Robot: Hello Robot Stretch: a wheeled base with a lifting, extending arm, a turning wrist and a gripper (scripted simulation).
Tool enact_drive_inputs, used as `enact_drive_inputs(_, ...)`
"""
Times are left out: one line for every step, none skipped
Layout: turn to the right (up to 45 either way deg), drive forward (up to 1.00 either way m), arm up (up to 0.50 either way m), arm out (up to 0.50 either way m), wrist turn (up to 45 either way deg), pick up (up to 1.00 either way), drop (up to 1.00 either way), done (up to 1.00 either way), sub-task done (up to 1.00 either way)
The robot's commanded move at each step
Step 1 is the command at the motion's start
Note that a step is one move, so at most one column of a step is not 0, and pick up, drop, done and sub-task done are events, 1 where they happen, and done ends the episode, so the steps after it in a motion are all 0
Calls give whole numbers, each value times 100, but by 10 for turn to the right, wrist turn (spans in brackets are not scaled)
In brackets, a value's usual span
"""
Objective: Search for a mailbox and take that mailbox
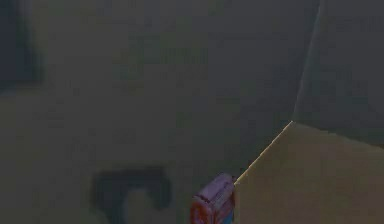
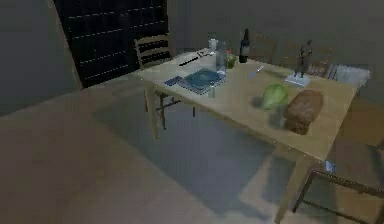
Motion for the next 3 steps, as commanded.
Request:
enact_drive_inputs(-450, 0, 0, 0, 0, 0, 0, 0, 0)
enact_drive_inputs(-330, 0, 0, 0, 0, 0, 0, 0, 0)
enact_drive_inputs(450, 0, 0, 0, 0, 0, 0, 0, 0)
